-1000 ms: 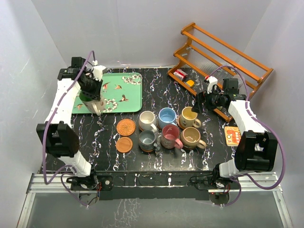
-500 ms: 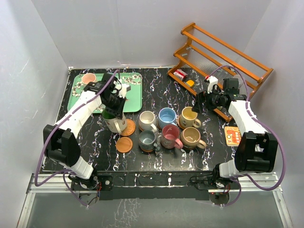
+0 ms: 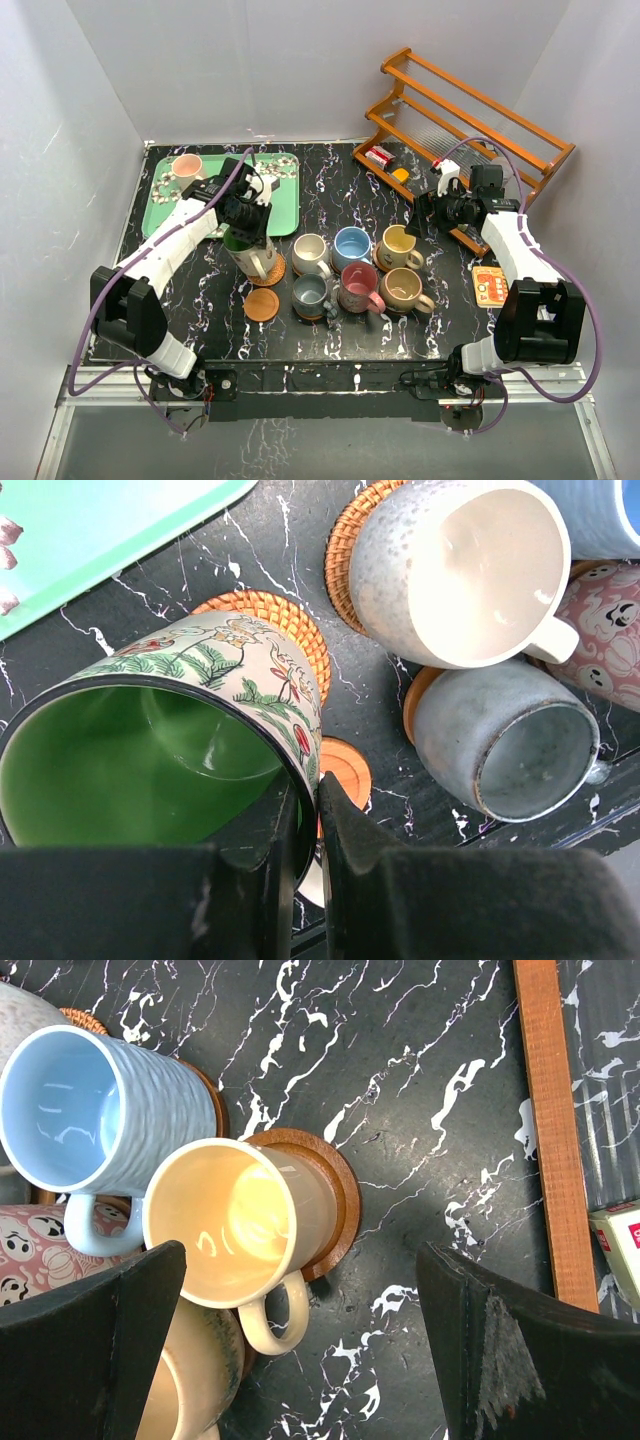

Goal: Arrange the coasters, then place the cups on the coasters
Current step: Place the cup on the coaster.

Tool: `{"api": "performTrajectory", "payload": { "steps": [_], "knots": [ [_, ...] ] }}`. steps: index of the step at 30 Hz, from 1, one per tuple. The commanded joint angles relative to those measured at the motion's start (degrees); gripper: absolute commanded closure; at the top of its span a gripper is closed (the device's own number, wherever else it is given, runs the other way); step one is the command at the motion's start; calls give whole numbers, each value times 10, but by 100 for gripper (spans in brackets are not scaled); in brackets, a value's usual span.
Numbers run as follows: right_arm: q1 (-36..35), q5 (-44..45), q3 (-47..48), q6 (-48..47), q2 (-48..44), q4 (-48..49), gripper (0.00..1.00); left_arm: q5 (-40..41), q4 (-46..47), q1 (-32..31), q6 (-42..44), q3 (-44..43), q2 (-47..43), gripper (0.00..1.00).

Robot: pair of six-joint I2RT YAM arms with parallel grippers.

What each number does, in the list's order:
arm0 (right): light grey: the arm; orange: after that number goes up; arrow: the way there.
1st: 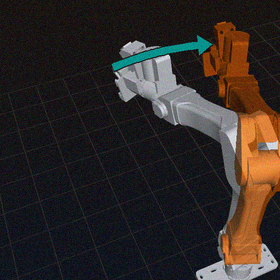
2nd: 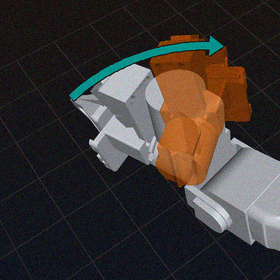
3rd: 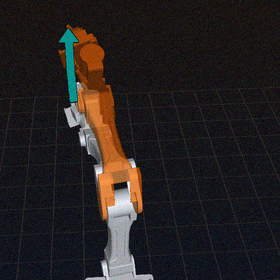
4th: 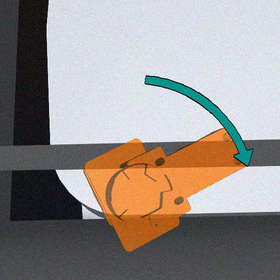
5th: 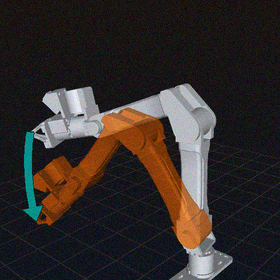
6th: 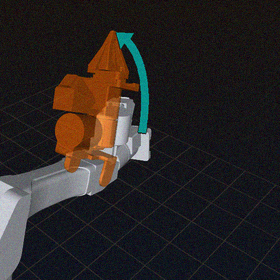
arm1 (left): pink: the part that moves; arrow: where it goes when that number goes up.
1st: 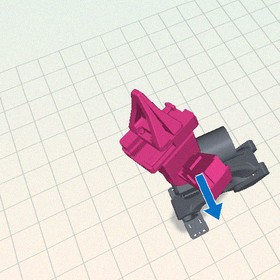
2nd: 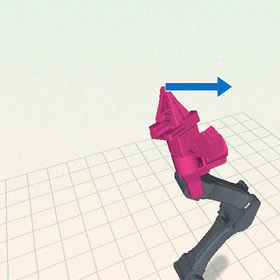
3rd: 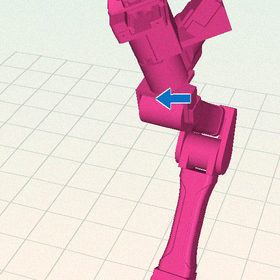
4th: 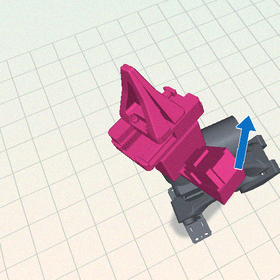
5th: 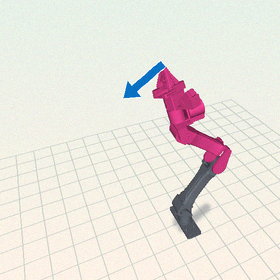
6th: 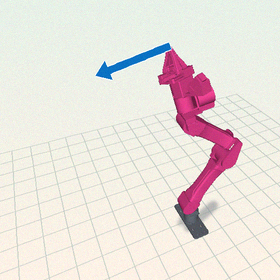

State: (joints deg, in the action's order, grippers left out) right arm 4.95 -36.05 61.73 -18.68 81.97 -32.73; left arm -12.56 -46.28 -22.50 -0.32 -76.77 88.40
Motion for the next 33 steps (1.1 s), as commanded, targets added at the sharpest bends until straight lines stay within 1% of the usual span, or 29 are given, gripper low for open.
{"api": "performTrajectory", "payload": {
  "steps": [1, 9, 13, 23, 33],
  "knots": [
    [3, 5, 23, 2, -6, 30, 2, -16, 24, -9, -25, 0, -37, 100],
    [2, 17, 23, 0, 0, 30, 2, 17, 27, -56, -43, 3, -31, 100],
    [2, 24, 23, -2, 0, 30, 2, 58, 31, -71, -56, 11, -30, 100],
    [3, 25, 24, -3, 6, 29, 2, 96, 40, -78, -69, 14, -23, 100],
    [3, 23, 24, -4, 6, 28, 2, 94, 47, -84, -67, 14, -13, 100]
  ]
}}
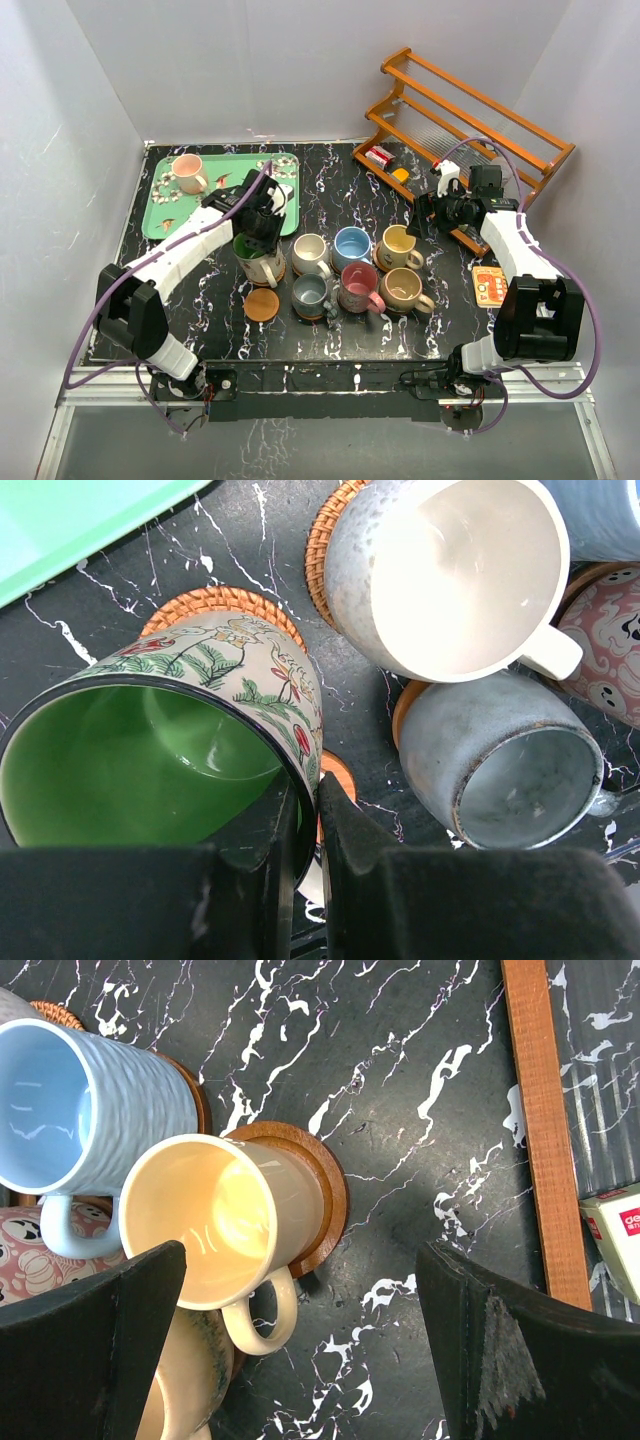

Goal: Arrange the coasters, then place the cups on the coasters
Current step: Place the cup on the coaster.

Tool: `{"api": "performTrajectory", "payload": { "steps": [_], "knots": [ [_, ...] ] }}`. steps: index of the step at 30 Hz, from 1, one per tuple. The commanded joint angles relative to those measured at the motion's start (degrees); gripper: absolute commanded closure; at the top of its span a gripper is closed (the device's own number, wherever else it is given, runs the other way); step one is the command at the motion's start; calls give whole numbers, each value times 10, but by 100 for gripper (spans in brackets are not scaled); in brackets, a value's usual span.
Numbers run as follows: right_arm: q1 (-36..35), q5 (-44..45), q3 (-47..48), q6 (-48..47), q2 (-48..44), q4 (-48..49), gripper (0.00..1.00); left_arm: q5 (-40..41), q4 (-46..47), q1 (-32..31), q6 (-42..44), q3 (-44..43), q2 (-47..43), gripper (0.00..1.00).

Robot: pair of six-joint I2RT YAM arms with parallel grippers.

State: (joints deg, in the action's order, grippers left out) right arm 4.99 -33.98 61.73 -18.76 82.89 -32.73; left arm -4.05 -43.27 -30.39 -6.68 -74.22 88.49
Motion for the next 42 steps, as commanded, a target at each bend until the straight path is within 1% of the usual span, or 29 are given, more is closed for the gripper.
{"api": "performTrajectory", "payload": {
  "steps": [1, 12, 29, 33, 36, 42],
  "knots": [
    [3, 2, 24, -2, -3, 28, 2, 11, 17, -6, -3, -13, -11, 100],
    [3, 1, 24, -3, -3, 28, 2, 26, 21, -7, -3, -17, 7, 100],
    [3, 2, 24, -4, -3, 27, 2, -3, 36, -8, -5, 19, 1, 100],
    [3, 3, 24, -4, -3, 26, 2, -13, 42, -8, -3, 30, -3, 92],
    [3, 3, 24, -4, -4, 26, 2, -15, 44, -8, -3, 33, -3, 90],
    [3, 2, 24, -4, -4, 25, 2, -24, 43, -8, -8, 24, 0, 89]
  ]
}}
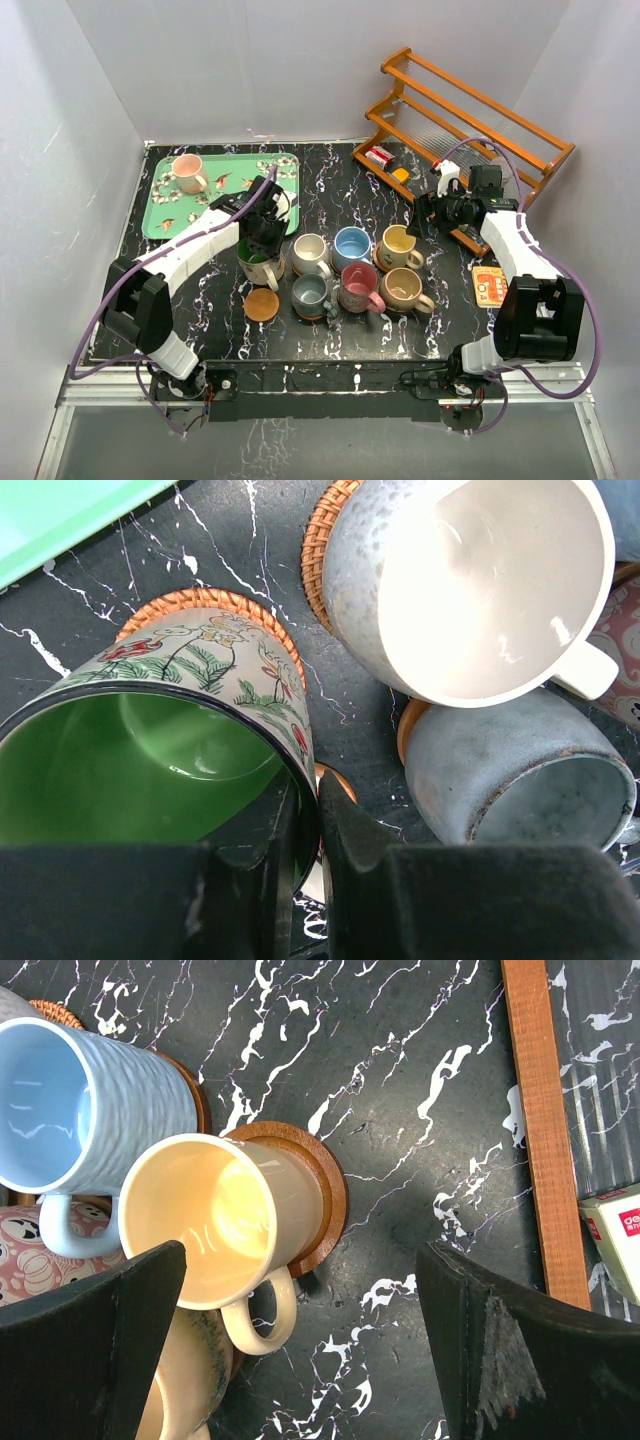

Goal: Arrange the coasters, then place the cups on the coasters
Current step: Place the cup on the coaster, then pick up the cup from the tray.

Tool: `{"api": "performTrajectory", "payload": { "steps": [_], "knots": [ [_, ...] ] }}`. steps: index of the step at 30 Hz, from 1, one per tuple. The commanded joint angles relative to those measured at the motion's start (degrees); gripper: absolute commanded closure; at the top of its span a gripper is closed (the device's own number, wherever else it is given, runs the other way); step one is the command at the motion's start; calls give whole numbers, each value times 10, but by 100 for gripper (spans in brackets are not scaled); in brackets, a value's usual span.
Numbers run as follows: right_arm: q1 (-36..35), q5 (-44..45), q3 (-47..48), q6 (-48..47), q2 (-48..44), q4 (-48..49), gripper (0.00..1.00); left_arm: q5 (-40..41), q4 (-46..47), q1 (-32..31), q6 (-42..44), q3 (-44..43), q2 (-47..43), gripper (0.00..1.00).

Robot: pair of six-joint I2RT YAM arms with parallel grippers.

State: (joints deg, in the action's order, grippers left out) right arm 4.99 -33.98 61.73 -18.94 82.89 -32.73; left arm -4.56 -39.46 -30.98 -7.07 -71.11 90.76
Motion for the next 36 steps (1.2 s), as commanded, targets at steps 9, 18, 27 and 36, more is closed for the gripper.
{"api": "performTrajectory", "payload": {
  "steps": [9, 18, 27, 36],
  "knots": [
    [3, 2, 24, -2, -4, 26, 2, -34, 3, -1, -15, -15, -18, 86],
    [3, 3, 24, -3, -3, 25, 2, -45, 6, 0, -21, -14, -19, 83],
    [3, 3, 24, -3, -2, 25, 2, -60, 6, 8, -26, -15, -29, 75],
    [3, 2, 24, -3, 0, 24, 2, -85, 8, 24, -29, -18, -40, 68]
  ]
}}
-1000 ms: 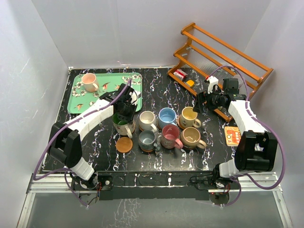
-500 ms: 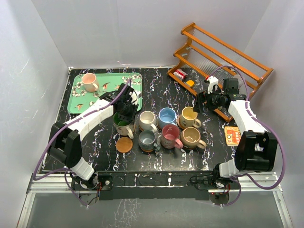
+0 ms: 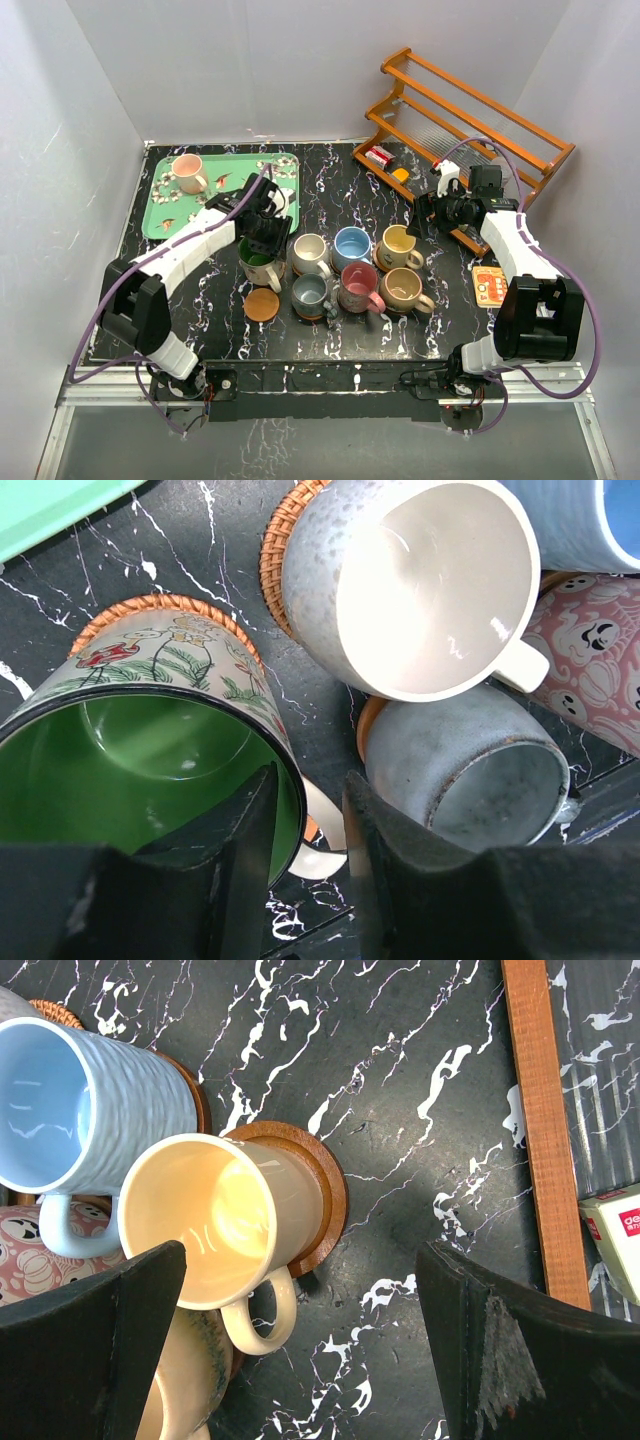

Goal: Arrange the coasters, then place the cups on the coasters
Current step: Pick up the cup from the tray.

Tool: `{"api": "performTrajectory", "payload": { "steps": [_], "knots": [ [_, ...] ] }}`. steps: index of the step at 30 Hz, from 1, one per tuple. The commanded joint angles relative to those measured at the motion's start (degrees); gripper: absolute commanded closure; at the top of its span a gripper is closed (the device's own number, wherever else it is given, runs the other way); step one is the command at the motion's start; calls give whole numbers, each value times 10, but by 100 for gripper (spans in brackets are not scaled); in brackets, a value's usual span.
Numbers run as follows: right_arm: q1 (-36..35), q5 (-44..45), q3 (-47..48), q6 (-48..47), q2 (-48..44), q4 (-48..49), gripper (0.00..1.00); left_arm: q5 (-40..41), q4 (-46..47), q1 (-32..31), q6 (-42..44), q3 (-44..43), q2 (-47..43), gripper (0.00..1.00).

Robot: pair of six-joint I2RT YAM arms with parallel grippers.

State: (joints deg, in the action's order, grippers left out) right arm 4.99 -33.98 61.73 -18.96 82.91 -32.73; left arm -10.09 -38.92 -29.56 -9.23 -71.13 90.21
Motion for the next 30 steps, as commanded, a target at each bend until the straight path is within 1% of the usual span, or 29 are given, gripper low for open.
{"api": "performTrajectory", "payload": {
  "steps": [1, 3, 9, 14, 17, 19, 21, 25, 28, 30],
  "knots": [
    [3, 2, 25, -3, 0, 24, 2, -37, 3, 13, -8, -17, -37, 66],
    [3, 2, 25, -3, 0, 24, 2, -54, 4, 22, -9, -14, -42, 61],
    [3, 0, 25, -3, 1, 24, 2, -99, 7, 62, -8, 1, -72, 49],
    [3, -3, 27, -3, -2, 22, 2, -159, 6, 106, 18, 6, -113, 40],
    [3, -7, 27, -3, -6, 22, 2, -156, -12, 129, 50, -11, -135, 33],
    [3, -13, 27, -2, -7, 21, 2, -146, -46, 144, 85, -47, -137, 29],
    [3, -18, 25, 2, -9, 21, 2, -146, -73, 162, 122, -79, -133, 27],
    [4, -35, 21, 10, -19, 28, 2, -155, -74, 191, 158, -105, -134, 27],
    [3, -39, 17, 15, -28, 35, 2, -151, -63, 205, 189, -127, -128, 26],
    [3, -41, 17, 15, -30, 35, 2, -132, -38, 219, 205, -138, -122, 22]
  ]
}}
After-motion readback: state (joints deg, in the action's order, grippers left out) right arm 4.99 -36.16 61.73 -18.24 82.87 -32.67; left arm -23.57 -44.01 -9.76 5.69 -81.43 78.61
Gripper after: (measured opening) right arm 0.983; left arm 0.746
